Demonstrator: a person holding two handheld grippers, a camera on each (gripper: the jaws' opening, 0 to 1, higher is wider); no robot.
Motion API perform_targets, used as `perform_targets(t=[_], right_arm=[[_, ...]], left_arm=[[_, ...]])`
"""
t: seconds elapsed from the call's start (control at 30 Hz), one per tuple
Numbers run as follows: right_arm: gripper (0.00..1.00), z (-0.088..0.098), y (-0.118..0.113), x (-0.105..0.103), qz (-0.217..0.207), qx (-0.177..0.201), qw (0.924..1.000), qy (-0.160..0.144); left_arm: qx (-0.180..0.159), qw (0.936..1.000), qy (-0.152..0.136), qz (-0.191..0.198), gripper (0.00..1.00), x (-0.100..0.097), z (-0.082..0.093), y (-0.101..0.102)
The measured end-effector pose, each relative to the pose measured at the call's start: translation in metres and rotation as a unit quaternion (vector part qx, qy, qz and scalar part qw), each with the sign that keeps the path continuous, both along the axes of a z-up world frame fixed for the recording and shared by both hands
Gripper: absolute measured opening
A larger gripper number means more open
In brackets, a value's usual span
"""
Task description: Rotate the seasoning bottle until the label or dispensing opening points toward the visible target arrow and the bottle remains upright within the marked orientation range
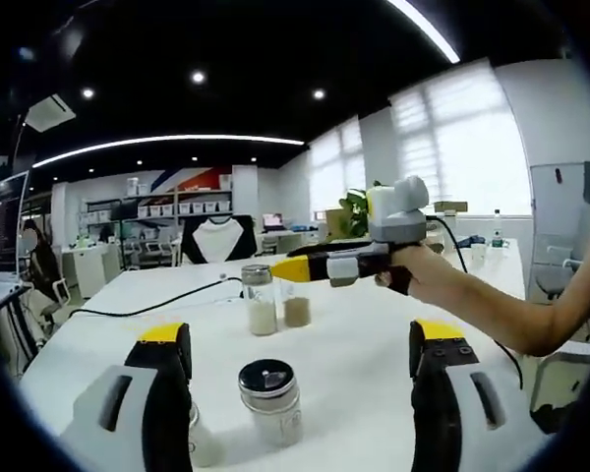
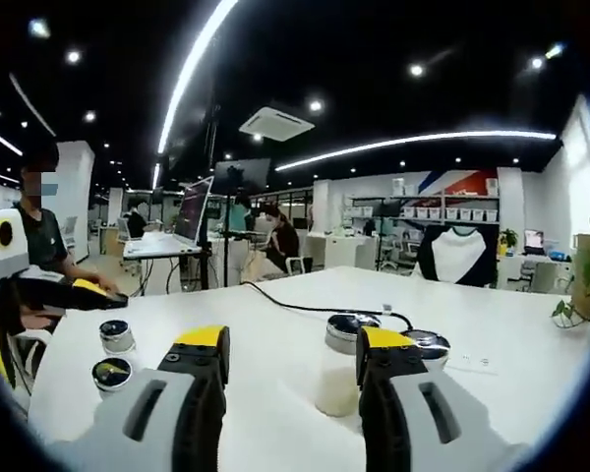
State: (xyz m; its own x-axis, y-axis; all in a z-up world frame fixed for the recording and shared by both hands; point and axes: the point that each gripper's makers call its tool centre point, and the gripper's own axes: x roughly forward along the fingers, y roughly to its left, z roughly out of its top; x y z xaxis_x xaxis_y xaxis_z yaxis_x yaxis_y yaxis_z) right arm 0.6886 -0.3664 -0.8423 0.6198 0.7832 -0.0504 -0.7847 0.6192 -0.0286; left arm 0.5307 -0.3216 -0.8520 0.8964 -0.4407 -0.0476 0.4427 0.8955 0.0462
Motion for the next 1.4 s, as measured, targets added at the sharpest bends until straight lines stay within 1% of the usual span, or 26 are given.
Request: perform_targets(t=[0.13, 0.2, 0.23, 0.27, 0.3, 0.33, 0.37, 0.5, 0.6, 0.63, 0.7, 0.8, 0.83, 0.87, 0.9, 0.93, 1.0, 1.07, 1.17, 1.27, 1.3, 1.4], right_arm=[[0.51, -0.001, 0.006, 0.014, -0.009, 0.004, 0.9999, 0.008], [0.51, 0.001, 0.008, 0.019, -0.013, 0.003, 0.9999, 0.006], [0.51, 0.002, 0.008, 0.022, -0.024, 0.002, 0.9997, 0.004], [0.51, 0.006, 0.007, 0.025, -0.037, 0.004, 0.9993, -0.006], [0.51, 0.008, 0.01, 0.027, -0.033, -0.018, 0.9988, -0.03], [0.51, 0.008, 0.012, 0.028, -0.035, -0.029, 0.9984, -0.034], [0.51, 0.009, 0.014, 0.031, -0.038, -0.026, 0.9985, -0.028], [0.51, 0.018, 0.019, 0.047, -0.048, -0.015, 0.9985, -0.024], [0.5, 0.018, 0.02, 0.055, -0.058, -0.018, 0.9977, -0.028], [0.5, 0.018, 0.02, 0.058, -0.064, -0.012, 0.9975, -0.026], [0.5, 0.016, 0.019, 0.061, -0.075, -0.007, 0.9968, -0.028], [0.5, 0.01, 0.021, 0.064, -0.076, -0.009, 0.9965, -0.033], [0.5, 0.007, 0.023, 0.067, -0.078, -0.013, 0.9964, -0.032], [0.5, 0.0, 0.026, 0.068, -0.068, -0.023, 0.9972, -0.022], [0.5, 0.0, 0.026, 0.07, -0.068, -0.018, 0.9973, -0.022], [0.49, -0.003, 0.028, 0.073, -0.07, -0.02, 0.9971, -0.022], [0.49, -0.013, 0.029, 0.08, -0.07, -0.036, 0.9968, -0.014], [0.49, -0.017, 0.029, 0.082, -0.072, -0.042, 0.9964, -0.014], [0.49, -0.02, 0.027, 0.087, -0.08, -0.06, 0.9947, -0.025], [0.49, -0.021, 0.027, 0.09, -0.083, -0.072, 0.9933, -0.035], [0.49, -0.022, 0.027, 0.09, -0.083, -0.073, 0.9933, -0.033], [0.47, -0.022, 0.029, 0.092, -0.08, -0.083, 0.9922, -0.048]], left_arm=[[-0.001, 1.0, -0.001, 0.006, 0.98, 0.001, 0.002, 0.003], [0.001, 0.9999, -0.002, 0.01, 0.98, 0.001, 0.002, 0.005], [0.001, 0.9999, -0.002, 0.011, 0.98, 0.002, 0.002, 0.006], [0.0, 0.9999, -0.002, 0.012, 0.97, 0.002, 0.002, 0.007], [-0.002, 0.9999, -0.002, 0.012, 0.97, 0.003, 0.002, 0.008], [-0.004, 0.9999, -0.002, 0.013, 0.97, 0.003, 0.002, 0.009], [-0.005, 0.9999, -0.002, 0.013, 0.97, 0.004, 0.002, 0.009], [-0.002, 0.9999, 0.0, 0.015, 0.97, 0.006, 0.001, 0.009], [-0.003, 0.9999, 0.0, 0.011, 0.97, 0.007, 0.002, 0.008], [-0.004, 0.9999, 0.0, 0.01, 0.97, 0.007, 0.002, 0.007], [-0.005, 0.9999, 0.001, 0.009, 0.97, 0.007, 0.002, 0.007], [-0.003, 1.0, 0.007, 0.005, 0.96, 0.01, -0.001, 0.006], [-0.002, 0.9999, 0.011, 0.002, 0.95, 0.01, -0.002, 0.005], [-0.002, 0.9999, 0.011, 0.0, 0.95, 0.011, -0.003, 0.005], [-0.001, 0.9999, 0.012, -0.001, 0.95, 0.011, -0.003, 0.004], [0.001, 0.9999, 0.013, -0.001, 0.95, 0.012, -0.004, 0.004], [0.004, 0.9999, 0.015, -0.001, 0.95, 0.013, -0.006, 0.004], [0.005, 0.9998, 0.019, -0.001, 0.95, 0.014, -0.008, 0.004], [-0.001, 0.9998, 0.022, -0.001, 0.95, 0.015, -0.01, 0.004], [0.002, 0.9996, 0.027, 0.002, 0.95, 0.017, -0.013, 0.005], [0.004, 0.9995, 0.03, 0.005, 0.94, 0.017, -0.015, 0.007], [0.003, 0.9997, 0.025, 0.006, 0.94, 0.016, -0.014, 0.008]])
